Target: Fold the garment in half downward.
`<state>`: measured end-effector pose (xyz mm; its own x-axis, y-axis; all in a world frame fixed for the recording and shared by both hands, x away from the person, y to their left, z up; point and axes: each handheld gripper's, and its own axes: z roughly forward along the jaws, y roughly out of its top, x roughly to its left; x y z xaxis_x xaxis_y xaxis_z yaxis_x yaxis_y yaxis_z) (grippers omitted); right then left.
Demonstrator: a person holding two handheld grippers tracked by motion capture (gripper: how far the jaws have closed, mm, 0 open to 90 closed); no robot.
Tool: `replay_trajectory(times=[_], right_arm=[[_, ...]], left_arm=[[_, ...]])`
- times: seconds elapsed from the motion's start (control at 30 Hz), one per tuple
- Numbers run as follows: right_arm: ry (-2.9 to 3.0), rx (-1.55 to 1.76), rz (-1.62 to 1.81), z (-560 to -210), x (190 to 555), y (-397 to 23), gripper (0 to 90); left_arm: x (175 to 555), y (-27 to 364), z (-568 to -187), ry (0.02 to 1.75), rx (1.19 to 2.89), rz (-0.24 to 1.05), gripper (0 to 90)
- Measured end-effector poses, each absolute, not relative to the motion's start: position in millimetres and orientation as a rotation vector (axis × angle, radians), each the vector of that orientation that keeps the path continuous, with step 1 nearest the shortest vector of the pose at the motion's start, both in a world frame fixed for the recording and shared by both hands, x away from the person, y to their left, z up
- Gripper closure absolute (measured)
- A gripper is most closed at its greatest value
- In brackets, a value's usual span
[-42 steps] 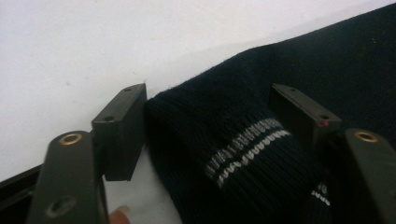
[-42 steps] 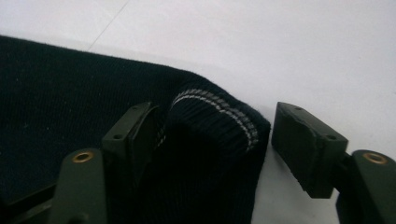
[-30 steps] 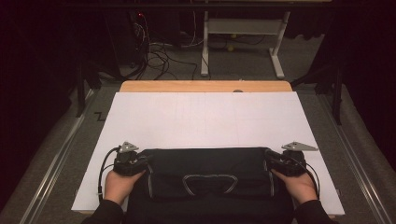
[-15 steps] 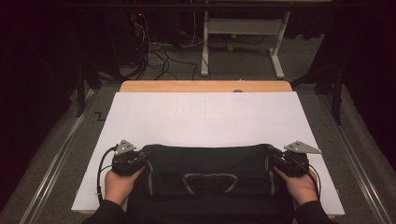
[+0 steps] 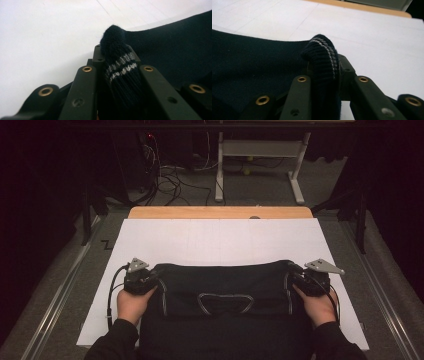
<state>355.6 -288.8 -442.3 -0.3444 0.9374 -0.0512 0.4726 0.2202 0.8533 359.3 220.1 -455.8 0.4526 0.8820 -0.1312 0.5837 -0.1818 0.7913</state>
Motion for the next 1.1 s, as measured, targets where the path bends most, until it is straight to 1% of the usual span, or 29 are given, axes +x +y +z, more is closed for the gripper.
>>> replay_trajectory(times=[0.2,0.4,0.6,0.77,0.9,1.03,1.07,1.1], right_arm=[[1.875,1.311,1.032,-431,377,-290,77.0],[1.88,1.316,0.993,-424,401,-289,77.0],[1.88,1.307,0.978,-415,419,-287,76.9],[1.87,1.222,0.915,-408,430,-277,76.9],[1.847,1.269,0.985,-406,434,-278,76.9],[1.864,1.294,0.952,-418,436,-273,75.8],[1.864,1.298,0.953,-420,436,-272,74.2],[1.862,1.312,0.951,-423,436,-272,71.2]], left_arm=[[386,211,-444,1.238,1.914,0.542,72.8],[407,207,-436,1.261,1.896,0.556,72.8],[419,212,-425,1.285,1.855,0.579,73.2],[426,217,-415,1.276,1.835,0.614,73.4],[430,219,-419,1.307,1.831,0.582,73.3],[432,214,-435,1.332,1.857,0.542,71.9],[433,214,-438,1.342,1.849,0.506,69.3],[434,215,-439,1.352,1.835,0.46,64.4]])
